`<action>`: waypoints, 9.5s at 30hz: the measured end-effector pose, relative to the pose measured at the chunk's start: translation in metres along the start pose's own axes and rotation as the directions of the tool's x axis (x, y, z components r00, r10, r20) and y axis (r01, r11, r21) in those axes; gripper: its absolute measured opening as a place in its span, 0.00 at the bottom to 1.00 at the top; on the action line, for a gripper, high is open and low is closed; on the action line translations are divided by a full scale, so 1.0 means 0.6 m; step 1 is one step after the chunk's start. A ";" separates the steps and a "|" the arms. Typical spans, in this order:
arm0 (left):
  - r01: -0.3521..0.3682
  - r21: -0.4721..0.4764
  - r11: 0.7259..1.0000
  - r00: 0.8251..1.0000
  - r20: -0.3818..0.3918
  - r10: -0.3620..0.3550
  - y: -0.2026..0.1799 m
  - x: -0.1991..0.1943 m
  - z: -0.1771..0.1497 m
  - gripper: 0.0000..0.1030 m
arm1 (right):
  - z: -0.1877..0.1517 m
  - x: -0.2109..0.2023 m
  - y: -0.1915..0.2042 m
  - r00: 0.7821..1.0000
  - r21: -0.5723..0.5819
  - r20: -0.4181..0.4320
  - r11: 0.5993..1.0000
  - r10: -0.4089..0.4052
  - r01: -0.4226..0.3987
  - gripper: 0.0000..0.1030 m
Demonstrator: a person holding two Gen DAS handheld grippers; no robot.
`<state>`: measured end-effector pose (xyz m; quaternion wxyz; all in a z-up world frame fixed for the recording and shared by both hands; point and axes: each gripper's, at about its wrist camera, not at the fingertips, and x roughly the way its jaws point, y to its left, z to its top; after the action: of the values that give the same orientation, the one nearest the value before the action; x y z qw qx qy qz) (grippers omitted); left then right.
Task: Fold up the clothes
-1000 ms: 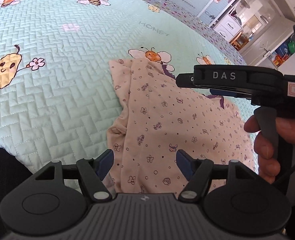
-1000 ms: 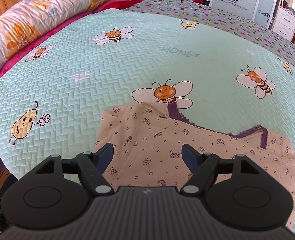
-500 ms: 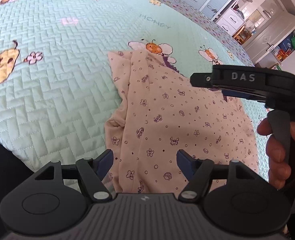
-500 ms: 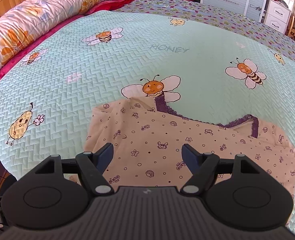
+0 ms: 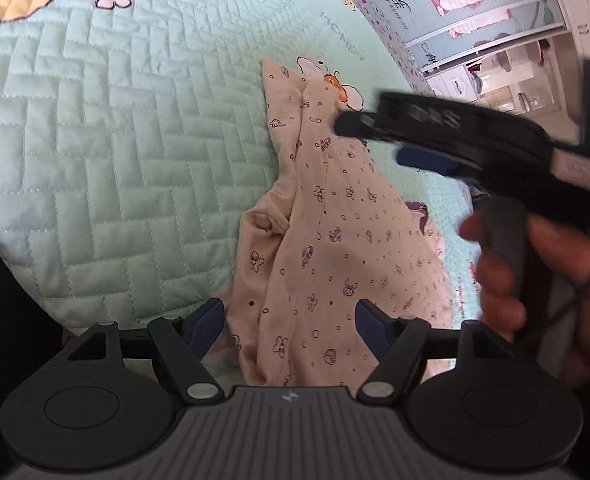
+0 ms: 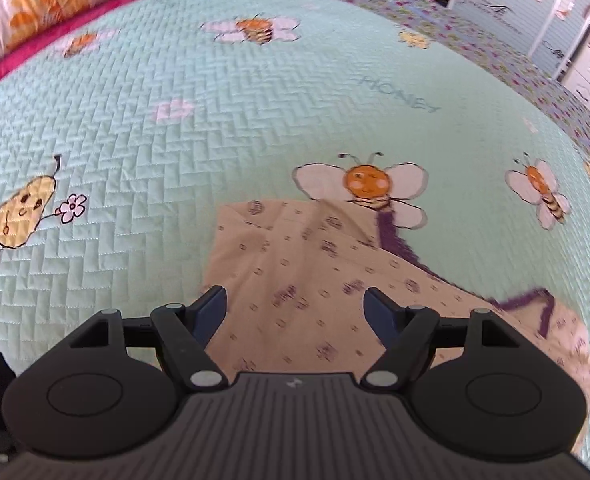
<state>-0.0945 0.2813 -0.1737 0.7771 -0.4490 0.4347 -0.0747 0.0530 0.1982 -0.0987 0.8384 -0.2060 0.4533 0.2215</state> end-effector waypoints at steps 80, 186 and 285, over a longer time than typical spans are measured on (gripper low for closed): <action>0.080 0.648 0.757 0.946 -0.289 0.147 -0.466 0.323 -0.236 0.06 | -0.345 -0.080 -0.648 0.858 0.702 0.440 0.494 0.266 -0.513 0.12; 0.007 0.603 0.798 0.992 -0.103 0.069 -0.260 0.085 -0.170 0.36 | -0.551 -0.108 -0.331 0.664 0.726 0.650 -0.044 0.370 -0.686 0.05; -0.002 0.875 0.484 0.980 -0.095 0.177 -0.366 0.295 -0.173 0.45 | -0.451 -0.023 -0.663 0.856 0.741 0.517 0.495 0.010 -0.454 0.60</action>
<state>-0.0030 -0.0025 -0.1369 0.8592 0.0369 0.4253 -0.2819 0.0869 -0.2771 -0.1658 0.8717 0.3470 0.3208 0.1298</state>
